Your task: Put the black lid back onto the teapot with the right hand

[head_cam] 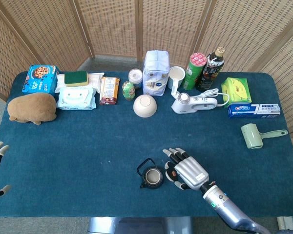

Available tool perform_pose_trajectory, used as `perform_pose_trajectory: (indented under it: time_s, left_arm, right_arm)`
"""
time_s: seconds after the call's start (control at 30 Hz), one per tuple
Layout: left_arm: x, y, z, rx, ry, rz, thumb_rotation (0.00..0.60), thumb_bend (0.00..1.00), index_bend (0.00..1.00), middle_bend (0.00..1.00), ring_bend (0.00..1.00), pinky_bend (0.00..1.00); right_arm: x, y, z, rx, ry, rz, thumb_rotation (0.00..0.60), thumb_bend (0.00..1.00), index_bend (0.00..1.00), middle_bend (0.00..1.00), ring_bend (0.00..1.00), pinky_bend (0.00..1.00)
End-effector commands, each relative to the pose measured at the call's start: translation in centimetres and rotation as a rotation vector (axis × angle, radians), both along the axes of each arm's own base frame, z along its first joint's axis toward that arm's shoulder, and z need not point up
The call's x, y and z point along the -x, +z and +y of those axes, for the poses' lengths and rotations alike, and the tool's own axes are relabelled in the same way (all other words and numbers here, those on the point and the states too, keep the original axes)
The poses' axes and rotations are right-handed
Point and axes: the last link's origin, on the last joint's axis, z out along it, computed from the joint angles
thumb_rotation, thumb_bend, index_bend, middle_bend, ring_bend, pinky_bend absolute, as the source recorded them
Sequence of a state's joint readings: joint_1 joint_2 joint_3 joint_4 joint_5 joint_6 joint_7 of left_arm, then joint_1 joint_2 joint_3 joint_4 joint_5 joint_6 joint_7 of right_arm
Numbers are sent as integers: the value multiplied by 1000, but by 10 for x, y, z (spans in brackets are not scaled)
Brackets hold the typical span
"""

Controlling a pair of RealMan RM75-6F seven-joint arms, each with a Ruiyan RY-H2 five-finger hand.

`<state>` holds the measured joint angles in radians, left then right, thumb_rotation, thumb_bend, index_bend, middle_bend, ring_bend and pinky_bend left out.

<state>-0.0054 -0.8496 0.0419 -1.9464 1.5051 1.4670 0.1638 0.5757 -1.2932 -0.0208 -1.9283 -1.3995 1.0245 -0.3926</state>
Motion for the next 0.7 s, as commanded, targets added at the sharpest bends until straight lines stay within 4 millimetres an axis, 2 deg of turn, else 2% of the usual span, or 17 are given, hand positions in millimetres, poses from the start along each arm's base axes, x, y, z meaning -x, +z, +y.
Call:
perform_pose_trajectory:
  time_s: [0.03,0.43,0.7]
  left_arm:
    - [0,-1,0,3,0,1,600,95,0,0,0,22]
    - [0,0,1,5,1,0,600,95,0,0,0,22]
    - [0,2,0,-4,-1,-6,600,95,0,0,0,22]
  right_arm:
    - [-6,-6,0,-13,9,-12,600,340,374,32,0,0]
    - [-25,-24,-4,-37,2,-41,600,339,373,32,0,0]
    - [-30,-33,-2,-49,-17,-39,600,340,374,32,0,0]
